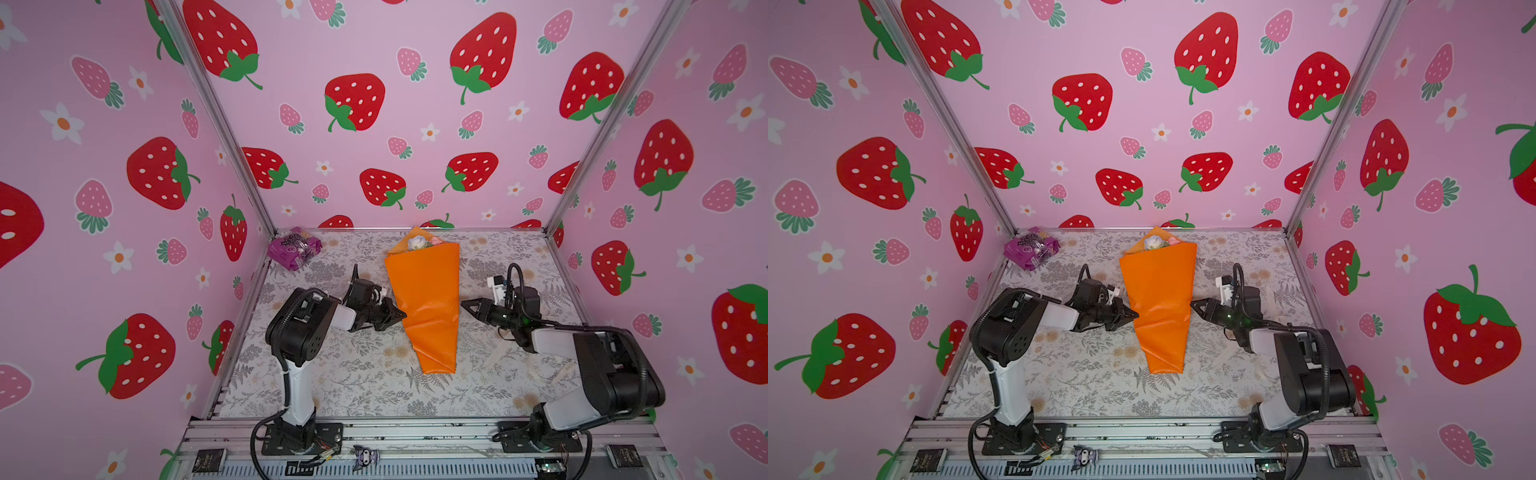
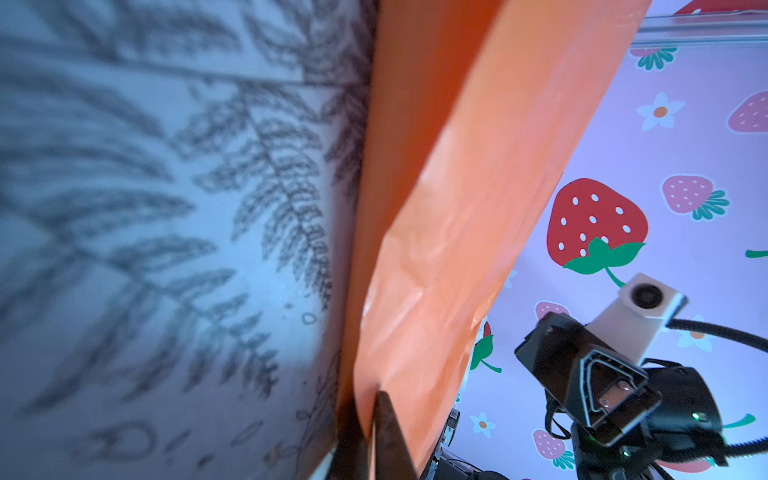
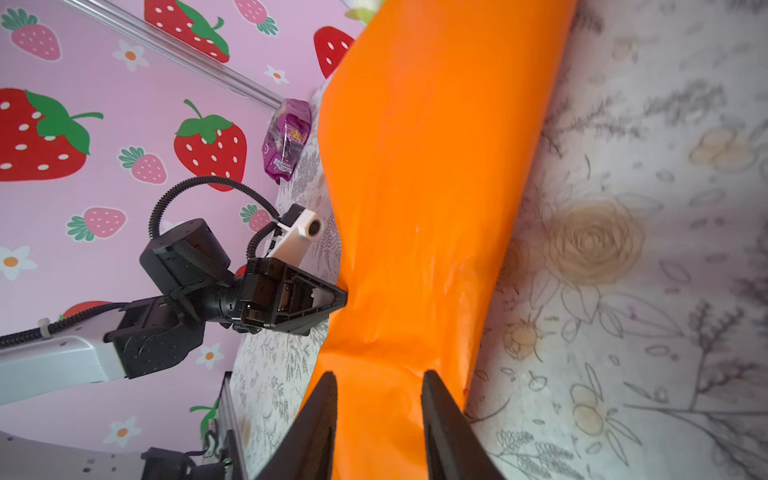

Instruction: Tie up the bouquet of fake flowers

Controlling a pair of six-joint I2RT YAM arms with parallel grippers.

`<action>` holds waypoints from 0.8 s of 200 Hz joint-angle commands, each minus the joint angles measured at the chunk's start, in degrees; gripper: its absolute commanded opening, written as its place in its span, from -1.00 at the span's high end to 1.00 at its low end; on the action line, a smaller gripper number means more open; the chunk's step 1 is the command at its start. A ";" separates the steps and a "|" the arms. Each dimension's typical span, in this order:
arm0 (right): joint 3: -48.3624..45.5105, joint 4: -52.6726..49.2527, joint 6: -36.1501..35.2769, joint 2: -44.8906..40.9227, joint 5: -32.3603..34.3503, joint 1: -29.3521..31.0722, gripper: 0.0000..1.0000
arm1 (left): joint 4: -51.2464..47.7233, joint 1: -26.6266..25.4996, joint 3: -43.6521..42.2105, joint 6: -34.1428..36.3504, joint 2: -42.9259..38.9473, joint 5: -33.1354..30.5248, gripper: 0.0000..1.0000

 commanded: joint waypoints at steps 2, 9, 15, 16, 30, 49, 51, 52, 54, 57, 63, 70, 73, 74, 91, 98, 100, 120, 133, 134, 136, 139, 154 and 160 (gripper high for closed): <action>3.46 -5.49 -1.40 -0.90 1.64 6.66 0.47 | -1.42 -0.65 1.61 0.64 0.56 0.88 0.70; 3.62 -6.26 -1.25 -0.70 1.88 9.10 0.52 | -1.63 -0.61 1.65 0.80 0.47 0.80 0.70; 3.35 -6.12 -0.91 -0.56 2.15 11.42 0.55 | -1.83 -0.65 1.76 0.94 0.34 0.79 0.69; 3.26 -6.07 -0.87 -0.51 2.20 11.85 0.56 | -1.84 -0.65 1.77 0.95 0.34 0.79 0.69; 2.18 -5.91 0.00 0.28 3.09 16.98 0.58 | -1.85 -0.65 1.76 0.88 0.16 0.95 0.69; 0.58 -5.19 1.07 1.90 5.78 22.81 0.60 | -1.91 -0.65 1.41 0.99 -0.57 0.95 0.68; 0.39 -4.96 1.29 2.18 5.90 23.28 0.61 | -1.93 -0.67 1.25 1.03 -0.73 0.90 0.68; 0.33 -4.74 1.42 2.31 5.92 23.50 0.61 | -1.89 -0.71 1.26 0.99 -0.77 0.85 0.68; 0.18 -4.32 1.71 2.63 6.02 23.85 0.61 | -1.86 -0.67 1.19 1.07 -0.94 0.76 0.67; 0.01 -3.59 2.18 3.10 6.06 24.48 0.61 | -1.92 -0.73 1.02 1.11 -1.15 0.74 0.67; -0.23 -2.25 2.85 4.41 5.94 25.68 0.61 | -2.11 -0.69 0.89 1.22 -1.48 0.62 0.65; -0.01 -2.01 3.08 5.77 6.29 26.74 0.61 | -2.20 -0.70 0.56 1.26 -1.90 0.53 0.63; 0.16 -2.31 3.02 6.47 6.67 27.16 0.61 | -2.21 -0.69 0.44 1.30 -2.06 0.44 0.63; 0.22 -2.41 3.03 6.57 6.83 27.28 0.61 | -2.21 -0.67 0.41 1.26 -2.10 0.44 0.62; -0.42 -1.73 3.57 9.96 8.16 28.02 0.64 | -2.20 -0.74 -1.00 1.25 -3.53 0.19 0.54; -1.25 -0.81 4.37 10.76 9.07 28.03 0.66 | -2.16 -0.72 -1.76 1.29 -4.31 -0.10 0.53; -1.54 -0.41 4.58 10.94 9.27 28.02 0.67 | -2.17 -0.80 -2.00 1.30 -4.57 -0.22 0.52; -3.24 1.35 5.49 12.63 8.76 28.02 0.68 | -2.04 -1.04 -4.85 0.90 -7.04 -1.24 0.32; -3.88 1.26 5.61 13.13 8.97 28.05 0.67 | -1.55 -1.56 -6.76 0.26 -8.71 -1.99 0.13; -3.87 1.27 5.60 13.19 8.99 28.03 0.67 | -1.52 -1.68 -6.88 0.25 -8.85 -2.09 0.12; -3.95 1.27 5.59 13.17 8.87 28.08 0.67 | -1.50 -1.74 -7.15 0.19 -9.00 -2.21 0.09; -3.95 1.28 5.51 13.33 8.72 28.16 0.67 | -1.56 -1.99 -7.48 0.10 -9.32 -2.34 0.06; -4.25 1.57 5.66 13.22 8.15 28.11 0.67 | -1.76 -3.71 -8.48 -0.68 -10.26 -2.83 -0.02; -4.31 1.75 5.71 13.12 8.05 28.14 0.67 | -2.01 -4.50 -8.57 -0.92 -10.43 -3.19 -0.04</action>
